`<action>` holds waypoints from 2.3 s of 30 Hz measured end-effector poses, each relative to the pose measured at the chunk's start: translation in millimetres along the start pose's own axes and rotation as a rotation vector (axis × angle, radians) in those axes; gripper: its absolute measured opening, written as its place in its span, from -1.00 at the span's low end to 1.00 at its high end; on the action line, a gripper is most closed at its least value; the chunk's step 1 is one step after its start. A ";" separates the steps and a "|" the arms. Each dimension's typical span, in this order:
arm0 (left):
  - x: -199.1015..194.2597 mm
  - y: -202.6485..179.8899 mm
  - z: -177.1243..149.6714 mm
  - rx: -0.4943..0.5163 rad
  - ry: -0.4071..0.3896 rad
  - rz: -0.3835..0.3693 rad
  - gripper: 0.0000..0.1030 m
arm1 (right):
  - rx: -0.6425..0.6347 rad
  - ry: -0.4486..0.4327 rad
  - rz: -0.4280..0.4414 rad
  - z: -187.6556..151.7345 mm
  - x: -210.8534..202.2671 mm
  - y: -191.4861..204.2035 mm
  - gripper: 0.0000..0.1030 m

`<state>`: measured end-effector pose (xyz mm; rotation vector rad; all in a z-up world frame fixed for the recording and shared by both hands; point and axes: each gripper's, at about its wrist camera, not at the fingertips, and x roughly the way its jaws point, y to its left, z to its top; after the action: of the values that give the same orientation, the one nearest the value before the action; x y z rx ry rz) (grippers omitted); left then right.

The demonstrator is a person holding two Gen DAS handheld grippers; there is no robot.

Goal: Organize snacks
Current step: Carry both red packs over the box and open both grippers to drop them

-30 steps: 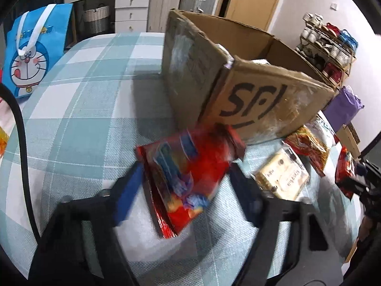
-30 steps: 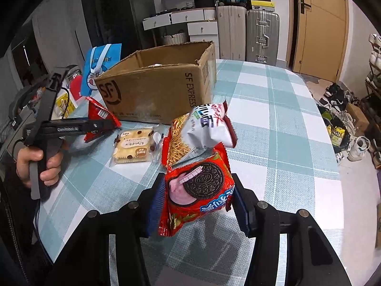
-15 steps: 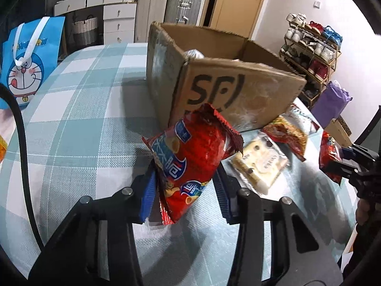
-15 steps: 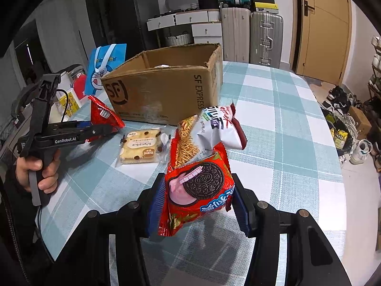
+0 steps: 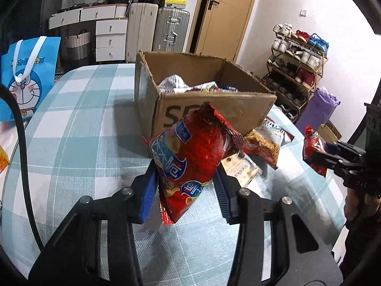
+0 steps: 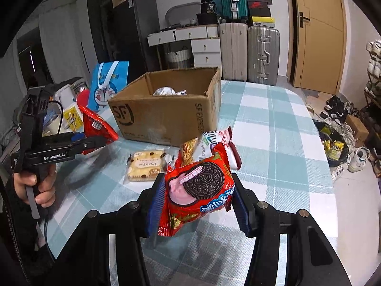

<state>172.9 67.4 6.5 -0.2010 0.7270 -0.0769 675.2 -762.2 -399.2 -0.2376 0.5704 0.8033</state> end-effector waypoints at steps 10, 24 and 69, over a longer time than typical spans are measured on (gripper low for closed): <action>-29.9 -5.7 21.3 0.005 -0.075 -0.015 -0.19 | 0.028 -0.063 0.025 15.2 -8.1 -0.2 0.02; -50.1 -13.6 59.7 -0.001 -0.132 0.005 -0.19 | 0.017 -0.133 0.059 60.2 -7.3 10.7 0.02; 73.7 -27.5 132.0 0.003 -0.050 0.094 -0.19 | 0.080 -0.116 0.086 143.7 91.8 5.6 0.03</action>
<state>315.8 50.8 60.4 -0.1649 0.6850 0.0167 778.0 -643.5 -332.5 -0.0925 0.5048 0.8696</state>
